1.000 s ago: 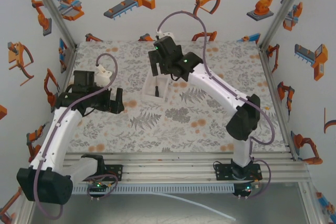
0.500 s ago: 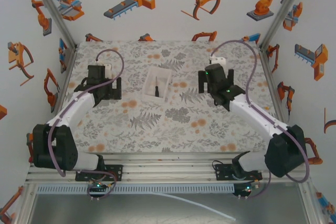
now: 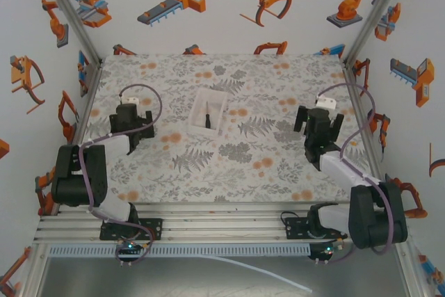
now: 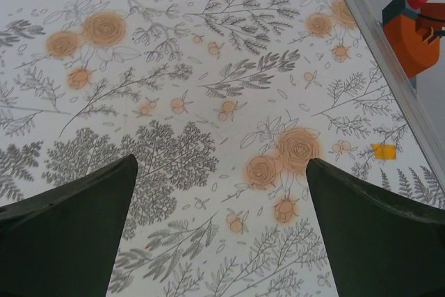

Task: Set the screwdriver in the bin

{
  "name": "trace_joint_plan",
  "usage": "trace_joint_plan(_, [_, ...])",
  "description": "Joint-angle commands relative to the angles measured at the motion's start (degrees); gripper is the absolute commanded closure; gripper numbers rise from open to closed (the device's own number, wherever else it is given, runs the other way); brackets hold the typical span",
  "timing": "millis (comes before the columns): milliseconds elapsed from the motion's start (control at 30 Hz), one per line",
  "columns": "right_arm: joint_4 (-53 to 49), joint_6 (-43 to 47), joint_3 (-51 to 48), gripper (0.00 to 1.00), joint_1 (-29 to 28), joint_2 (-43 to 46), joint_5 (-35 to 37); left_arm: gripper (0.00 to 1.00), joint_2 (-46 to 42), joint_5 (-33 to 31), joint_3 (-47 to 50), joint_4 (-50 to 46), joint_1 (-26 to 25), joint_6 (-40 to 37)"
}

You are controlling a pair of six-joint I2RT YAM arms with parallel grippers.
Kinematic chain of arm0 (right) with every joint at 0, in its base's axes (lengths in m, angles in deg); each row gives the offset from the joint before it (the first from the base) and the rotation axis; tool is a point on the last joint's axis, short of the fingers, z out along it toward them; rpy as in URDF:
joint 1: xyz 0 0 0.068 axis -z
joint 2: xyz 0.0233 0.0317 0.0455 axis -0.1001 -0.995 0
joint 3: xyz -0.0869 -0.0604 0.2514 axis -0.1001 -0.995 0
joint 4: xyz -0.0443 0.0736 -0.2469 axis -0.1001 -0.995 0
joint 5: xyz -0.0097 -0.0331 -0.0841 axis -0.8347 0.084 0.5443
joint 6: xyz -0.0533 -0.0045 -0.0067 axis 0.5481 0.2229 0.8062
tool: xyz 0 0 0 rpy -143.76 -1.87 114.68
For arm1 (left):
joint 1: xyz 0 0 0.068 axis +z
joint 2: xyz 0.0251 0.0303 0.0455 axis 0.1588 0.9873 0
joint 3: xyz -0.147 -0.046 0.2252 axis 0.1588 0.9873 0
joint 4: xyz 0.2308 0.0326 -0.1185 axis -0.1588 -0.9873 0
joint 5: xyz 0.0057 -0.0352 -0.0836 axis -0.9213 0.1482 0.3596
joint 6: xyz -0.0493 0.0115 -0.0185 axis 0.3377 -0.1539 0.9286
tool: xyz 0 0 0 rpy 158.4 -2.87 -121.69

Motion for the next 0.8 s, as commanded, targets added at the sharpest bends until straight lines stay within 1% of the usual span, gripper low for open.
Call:
trace_joint_plan(0, [12.3, 0.2, -2.6, 0.01, 3.0, -2.3, -2.3, 0.03, -1.8, 2.9, 3.4, 13.1, 1.7, 1.7])
trace_joint_plan(100, [18.0, 0.8, -3.8, 0.01, 4.9, -3.2, -5.5, 0.03, -2.1, 5.2, 7.9, 20.6, 2.2, 1.3])
trace_joint_plan(167, [18.3, 1.6, -3.3, 0.01, 6.2, -4.0, -8.3, 0.03, -2.5, 6.2, 10.3, 24.5, 2.2, 1.0])
trace_joint_plan(233, [18.4, 4.4, -3.5, 0.01, 6.7, -4.4, -9.9, 0.03, -1.9, 5.5, 13.1, 29.8, 2.2, 1.5])
trace_joint_plan(267, [19.0, 4.4, -4.0, 0.01, 7.2, -4.3, -8.9, 0.03, -0.7, 4.2, 15.0, 34.0, 2.3, 1.9])
trace_joint_plan(300, [19.9, 3.5, -4.6, 0.01, 8.2, -3.8, -9.7, 0.03, 0.5, 3.8, 16.5, 39.1, 2.3, 1.7])
trace_joint_plan(333, [21.0, 2.9, -5.4, 0.01, 9.1, -3.5, -11.6, 0.03, 0.2, 3.9, 16.8, 39.3, 2.2, 1.7])
trace_joint_plan(367, [21.7, 2.4, -5.9, 0.01, 9.5, -3.4, -13.0, 0.03, -1.0, 4.0, 16.4, 36.4, 2.2, 1.9])
trace_joint_plan(467, [19.0, 2.8, -6.9, 0.02, 9.5, -1.6, -16.8, 0.03, 0.2, 3.3, 15.2, 36.0, 2.3, 2.2])
trace_joint_plan(500, [19.1, 2.9, -7.9, 0.02, 9.5, -1.4, -17.0, 0.03, -0.1, 3.3, 14.6, 34.1, 2.3, 2.2])
trace_joint_plan(533, [21.3, 2.9, -9.7, 0.01, 9.5, -1.9, -16.3, 0.03, -0.5, 3.4, 14.0, 32.4, 2.3, 2.1])
trace_joint_plan(600, [28.4, 3.5, -13.0, 0.01, 9.5, -4.6, -15.2, 0.03, 0.1, 3.3, 14.3, 34.1, 2.2, 1.9])
trace_joint_plan(633, [33.4, 3.3, -14.6, 0.01, 9.5, -6.7, -14.6, 0.03, -0.1, 3.3, 14.1, 33.3, 2.1, 2.0])
trace_joint_plan(700, [42.1, 3.1, -16.6, 0.01, 9.5, -11.1, -15.6, 0.03, -0.2, 3.2, 14.1, 33.0, 2.1, 1.9])
trace_joint_plan(767, [46.7, 3.5, -16.8, 0.01, 9.5, -16.0, -17.3, 0.03, -0.1, 3.2, 14.1, 33.3, 2.1, 2.0])
